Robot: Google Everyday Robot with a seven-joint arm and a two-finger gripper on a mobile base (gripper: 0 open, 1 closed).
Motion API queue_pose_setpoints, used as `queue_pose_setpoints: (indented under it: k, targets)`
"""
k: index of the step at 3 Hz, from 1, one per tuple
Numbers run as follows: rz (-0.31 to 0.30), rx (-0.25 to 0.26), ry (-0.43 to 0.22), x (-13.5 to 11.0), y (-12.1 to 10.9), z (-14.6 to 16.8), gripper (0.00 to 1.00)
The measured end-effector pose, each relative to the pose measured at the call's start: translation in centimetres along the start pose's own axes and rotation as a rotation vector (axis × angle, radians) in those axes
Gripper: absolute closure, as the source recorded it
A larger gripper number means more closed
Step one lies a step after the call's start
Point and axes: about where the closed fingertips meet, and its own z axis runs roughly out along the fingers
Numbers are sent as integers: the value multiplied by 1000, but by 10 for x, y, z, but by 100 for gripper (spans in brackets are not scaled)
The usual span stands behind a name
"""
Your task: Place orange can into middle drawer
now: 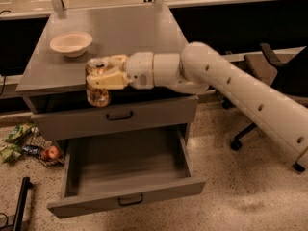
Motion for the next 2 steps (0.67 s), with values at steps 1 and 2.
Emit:
queue_pose_setpoints:
  k: [1,2]
  targets:
    - [-28,-26,27,44,24,15,100]
    - [-63,-97,125,88,50,23,100]
